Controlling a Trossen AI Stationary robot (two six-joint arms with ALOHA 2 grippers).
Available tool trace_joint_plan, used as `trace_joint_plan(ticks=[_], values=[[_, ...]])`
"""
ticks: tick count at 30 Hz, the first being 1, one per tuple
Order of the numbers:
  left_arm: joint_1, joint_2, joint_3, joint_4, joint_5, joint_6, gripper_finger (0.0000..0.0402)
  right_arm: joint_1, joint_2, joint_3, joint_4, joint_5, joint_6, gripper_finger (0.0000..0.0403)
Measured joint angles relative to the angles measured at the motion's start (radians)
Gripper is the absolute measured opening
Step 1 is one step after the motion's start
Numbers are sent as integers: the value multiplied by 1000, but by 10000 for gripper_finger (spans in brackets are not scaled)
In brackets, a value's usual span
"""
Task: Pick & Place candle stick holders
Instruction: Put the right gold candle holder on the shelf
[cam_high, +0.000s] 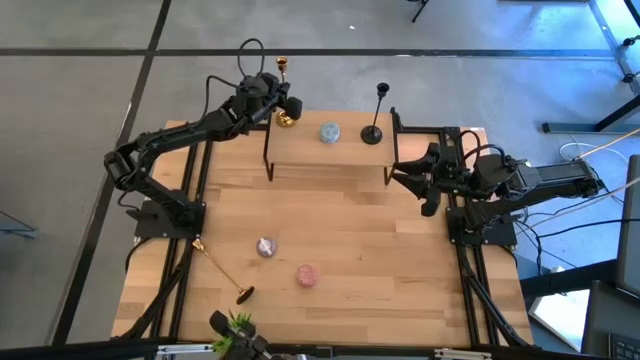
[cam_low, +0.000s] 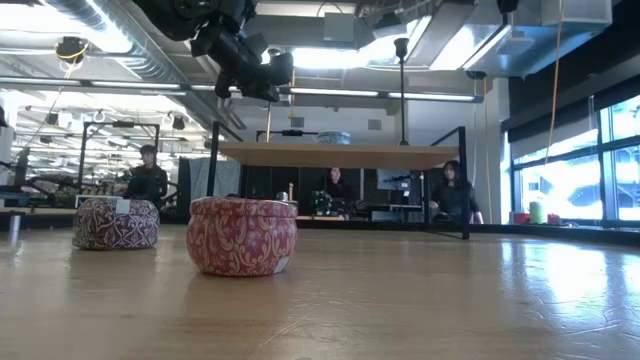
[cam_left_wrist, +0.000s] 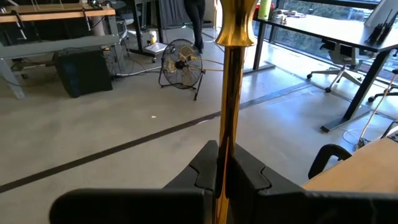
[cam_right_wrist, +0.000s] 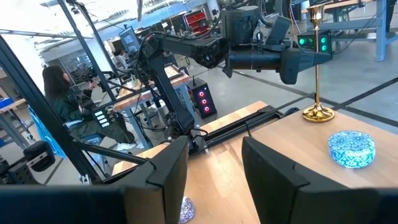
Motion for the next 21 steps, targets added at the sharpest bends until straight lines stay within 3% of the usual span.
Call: trace_joint_plan(ticks=[21], values=[[-2,1,-2,-110,44,-3,26,-1,0,0,0,-3,0,156]])
